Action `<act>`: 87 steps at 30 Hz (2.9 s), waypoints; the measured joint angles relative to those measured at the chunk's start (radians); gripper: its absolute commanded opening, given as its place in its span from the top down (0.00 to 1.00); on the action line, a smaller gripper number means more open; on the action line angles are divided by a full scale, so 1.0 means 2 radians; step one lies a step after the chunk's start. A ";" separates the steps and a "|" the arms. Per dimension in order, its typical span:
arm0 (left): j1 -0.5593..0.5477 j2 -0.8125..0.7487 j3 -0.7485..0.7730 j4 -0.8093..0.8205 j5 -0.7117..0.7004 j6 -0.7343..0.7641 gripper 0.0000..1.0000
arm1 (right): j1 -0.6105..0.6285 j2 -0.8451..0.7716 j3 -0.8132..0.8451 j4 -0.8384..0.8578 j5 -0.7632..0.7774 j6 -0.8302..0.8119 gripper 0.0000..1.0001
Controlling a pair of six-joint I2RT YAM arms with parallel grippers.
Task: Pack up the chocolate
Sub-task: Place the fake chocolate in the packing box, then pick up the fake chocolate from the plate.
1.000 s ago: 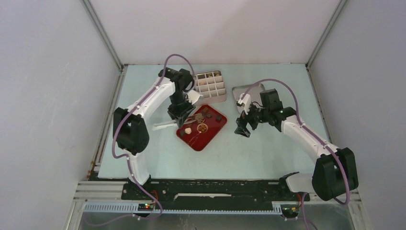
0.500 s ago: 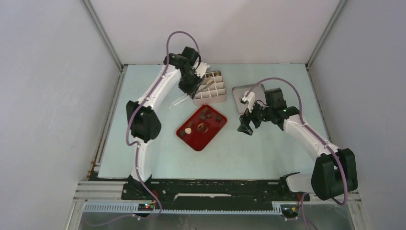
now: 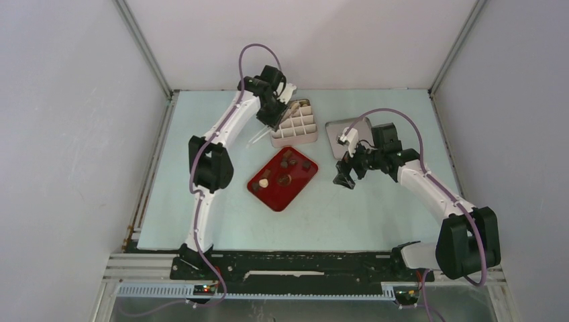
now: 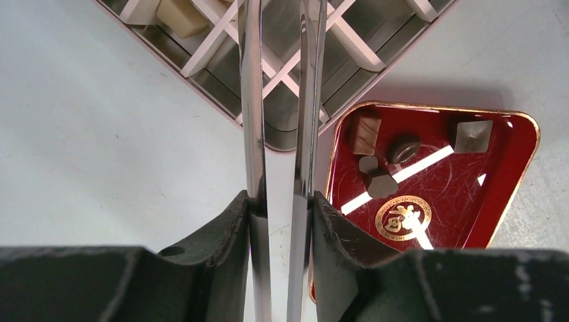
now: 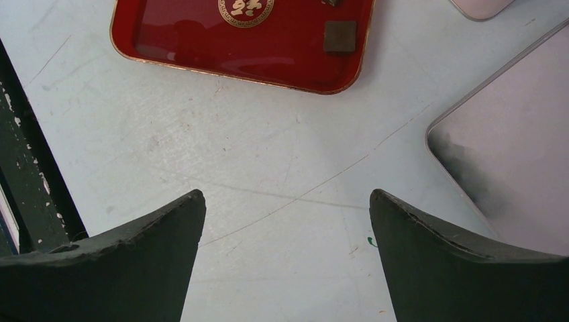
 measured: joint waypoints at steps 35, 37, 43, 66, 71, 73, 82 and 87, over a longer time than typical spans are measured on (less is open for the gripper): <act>0.003 -0.069 -0.042 0.012 0.014 0.000 0.68 | -0.001 0.015 0.000 -0.003 0.000 -0.002 0.06; 0.003 -0.110 -0.062 0.004 0.017 0.001 0.67 | -0.001 0.015 0.000 -0.003 0.000 -0.003 0.06; 0.003 -0.213 -0.151 -0.040 0.040 0.013 0.66 | -0.001 0.015 0.000 -0.004 0.000 -0.006 0.06; 0.008 -0.344 -0.415 -0.137 0.094 0.036 0.60 | 0.010 0.030 0.000 -0.022 0.000 -0.016 0.06; 0.009 -0.344 -0.430 -0.128 0.091 0.036 0.60 | 0.010 0.030 0.000 -0.024 0.001 -0.020 0.06; 0.009 -0.344 -0.431 -0.127 0.087 0.035 0.60 | 0.010 0.030 0.000 -0.026 0.001 -0.023 0.06; 0.012 -0.328 -0.431 -0.118 0.066 0.027 0.62 | 0.010 0.030 0.000 -0.027 0.001 -0.027 0.06; 0.017 -0.313 -0.430 -0.116 0.064 0.026 0.57 | 0.010 0.031 0.000 -0.028 0.002 -0.029 0.06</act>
